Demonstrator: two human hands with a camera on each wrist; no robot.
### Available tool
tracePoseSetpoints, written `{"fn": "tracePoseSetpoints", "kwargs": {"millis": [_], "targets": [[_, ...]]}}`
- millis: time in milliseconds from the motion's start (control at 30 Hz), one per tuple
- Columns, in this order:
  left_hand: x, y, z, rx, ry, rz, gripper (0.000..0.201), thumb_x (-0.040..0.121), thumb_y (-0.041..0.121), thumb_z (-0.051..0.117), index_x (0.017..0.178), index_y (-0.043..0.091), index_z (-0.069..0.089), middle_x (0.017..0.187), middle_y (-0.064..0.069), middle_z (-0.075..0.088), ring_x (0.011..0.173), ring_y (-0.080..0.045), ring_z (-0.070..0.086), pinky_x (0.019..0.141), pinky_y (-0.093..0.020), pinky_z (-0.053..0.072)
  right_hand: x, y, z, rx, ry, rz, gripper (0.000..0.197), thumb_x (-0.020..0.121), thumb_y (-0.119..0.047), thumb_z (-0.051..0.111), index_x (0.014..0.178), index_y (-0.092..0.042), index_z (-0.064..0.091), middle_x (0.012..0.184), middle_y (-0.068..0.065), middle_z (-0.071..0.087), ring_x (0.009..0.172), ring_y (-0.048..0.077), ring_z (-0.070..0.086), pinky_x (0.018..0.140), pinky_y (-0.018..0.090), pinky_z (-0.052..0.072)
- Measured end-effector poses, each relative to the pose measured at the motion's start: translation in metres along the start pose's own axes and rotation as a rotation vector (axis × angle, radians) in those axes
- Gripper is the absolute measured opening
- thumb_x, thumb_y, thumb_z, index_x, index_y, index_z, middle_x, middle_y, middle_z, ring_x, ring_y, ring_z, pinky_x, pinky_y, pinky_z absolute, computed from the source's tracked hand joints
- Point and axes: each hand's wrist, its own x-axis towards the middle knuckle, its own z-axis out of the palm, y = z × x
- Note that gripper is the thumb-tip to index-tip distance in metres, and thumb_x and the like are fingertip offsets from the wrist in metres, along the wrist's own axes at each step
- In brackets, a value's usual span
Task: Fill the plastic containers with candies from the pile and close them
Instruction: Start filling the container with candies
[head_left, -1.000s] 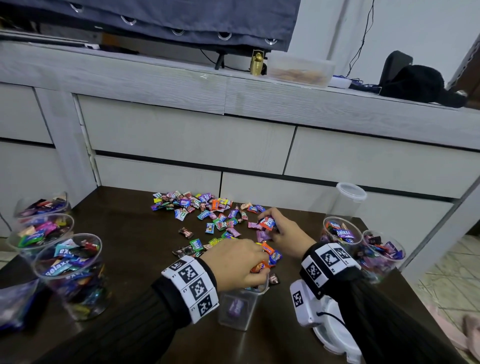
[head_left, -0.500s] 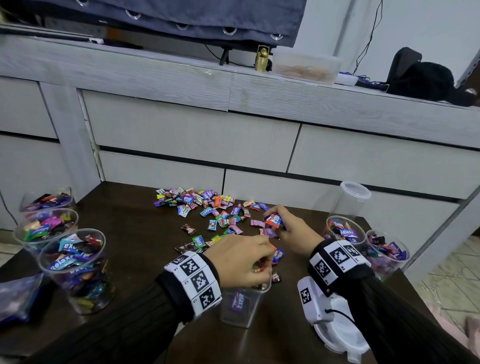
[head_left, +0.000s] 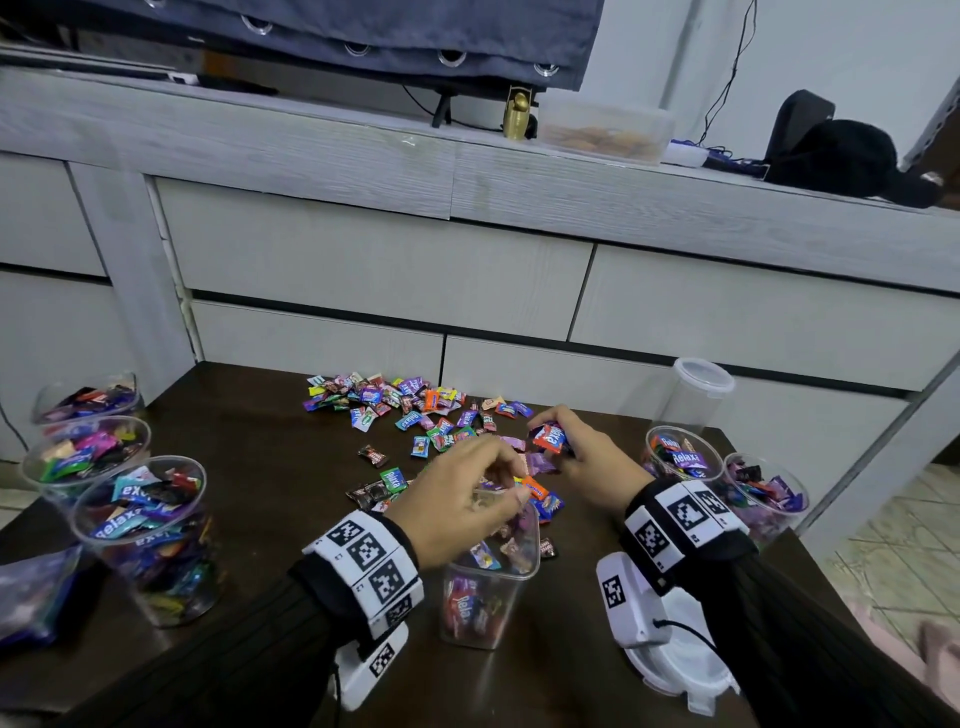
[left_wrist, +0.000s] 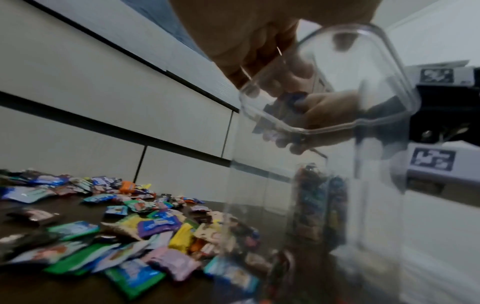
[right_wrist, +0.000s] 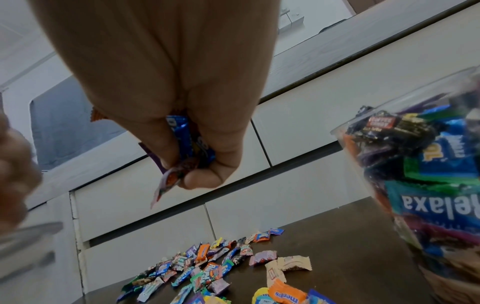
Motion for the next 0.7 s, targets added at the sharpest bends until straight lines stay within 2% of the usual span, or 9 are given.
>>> {"fn": "tracePoseSetpoints", "kwargs": {"millis": [67, 133, 233, 300, 367, 433, 533, 633, 700], "targets": [[-0.005, -0.006, -0.009, 0.143, -0.082, 0.021, 0.045, 0.08, 0.062, 0.054, 0.105, 0.025, 0.051, 0.104, 0.012, 0.051, 0.1, -0.003, 0.05, 0.088, -0.018, 0.039, -0.002, -0.004, -0.004, -0.005, 0.001, -0.011, 0.041, 0.089, 0.005, 0.047, 0.12, -0.022, 0.045, 0.118, 0.012, 0.059, 0.102, 0.027, 0.058, 0.087, 0.036, 0.047], [-0.011, -0.013, -0.018, 0.259, -0.215, -0.01, 0.071, 0.068, 0.077, 0.058, 0.115, 0.026, 0.044, 0.114, 0.013, 0.045, 0.105, -0.004, 0.048, 0.094, -0.02, 0.038, -0.006, -0.009, -0.007, -0.017, -0.021, -0.035, 0.042, 0.09, 0.006, 0.046, 0.12, -0.023, 0.045, 0.117, 0.014, 0.058, 0.102, 0.029, 0.058, 0.087, 0.039, 0.047], [-0.018, -0.023, -0.027, 0.273, -0.399, -0.161, 0.101, 0.056, 0.078, 0.073, 0.134, 0.035, 0.025, 0.122, 0.026, 0.033, 0.112, 0.002, 0.044, 0.1, -0.022, 0.035, -0.011, -0.02, -0.008, -0.03, -0.054, -0.085, 0.04, 0.091, 0.005, 0.048, 0.123, -0.019, 0.044, 0.116, 0.015, 0.058, 0.102, 0.031, 0.058, 0.089, 0.044, 0.048], [-0.021, -0.03, -0.031, 0.249, -0.455, -0.226, 0.114, 0.053, 0.075, 0.078, 0.14, 0.04, 0.014, 0.132, 0.026, 0.037, 0.12, 0.0, 0.045, 0.104, -0.022, 0.034, -0.014, -0.028, -0.006, -0.02, -0.064, -0.133, 0.038, 0.091, 0.002, 0.051, 0.121, -0.02, 0.046, 0.116, 0.011, 0.059, 0.101, 0.029, 0.058, 0.09, 0.041, 0.047], [-0.022, -0.031, -0.033, 0.236, -0.491, -0.277, 0.12, 0.052, 0.076, 0.078, 0.142, 0.047, 0.004, 0.143, 0.015, 0.043, 0.127, -0.006, 0.047, 0.109, -0.03, 0.037, -0.018, -0.036, -0.002, -0.005, -0.095, -0.196, 0.035, 0.091, 0.001, 0.052, 0.116, -0.023, 0.047, 0.117, 0.004, 0.06, 0.102, 0.023, 0.059, 0.091, 0.033, 0.047], [-0.022, -0.03, -0.035, 0.21, -0.498, -0.312, 0.121, 0.054, 0.075, 0.078, 0.143, 0.049, -0.001, 0.144, 0.008, 0.047, 0.129, -0.01, 0.049, 0.111, -0.036, 0.039, -0.022, -0.044, 0.005, -0.034, -0.142, -0.26, 0.033, 0.09, -0.002, 0.053, 0.113, -0.024, 0.048, 0.116, -0.002, 0.059, 0.104, 0.015, 0.057, 0.092, 0.025, 0.046], [-0.025, -0.03, -0.038, 0.181, -0.495, -0.334, 0.121, 0.057, 0.069, 0.08, 0.144, 0.047, -0.002, 0.14, 0.006, 0.052, 0.128, -0.011, 0.051, 0.109, -0.035, 0.04, -0.023, -0.049, 0.017, -0.24, -0.229, -0.298, 0.037, 0.09, -0.001, 0.048, 0.124, -0.016, 0.046, 0.116, 0.009, 0.055, 0.107, 0.023, 0.054, 0.093, 0.037, 0.044], [-0.027, -0.028, -0.04, 0.176, -0.485, -0.341, 0.12, 0.057, 0.067, 0.082, 0.143, 0.049, -0.001, 0.139, 0.006, 0.053, 0.126, -0.01, 0.053, 0.107, -0.032, 0.042, -0.024, -0.055, 0.023, -0.427, -0.245, -0.372, 0.038, 0.092, -0.008, 0.048, 0.128, -0.017, 0.047, 0.111, 0.011, 0.051, 0.103, 0.026, 0.051, 0.088, 0.036, 0.042], [-0.027, -0.026, -0.042, 0.194, -0.476, -0.34, 0.12, 0.057, 0.067, 0.082, 0.142, 0.05, -0.001, 0.139, 0.005, 0.053, 0.125, -0.011, 0.054, 0.105, -0.032, 0.043, -0.025, -0.062, 0.023, -0.527, -0.249, -0.425, 0.04, 0.091, -0.007, 0.048, 0.128, -0.021, 0.051, 0.109, 0.009, 0.051, 0.102, 0.027, 0.05, 0.084, 0.039, 0.044]]}}
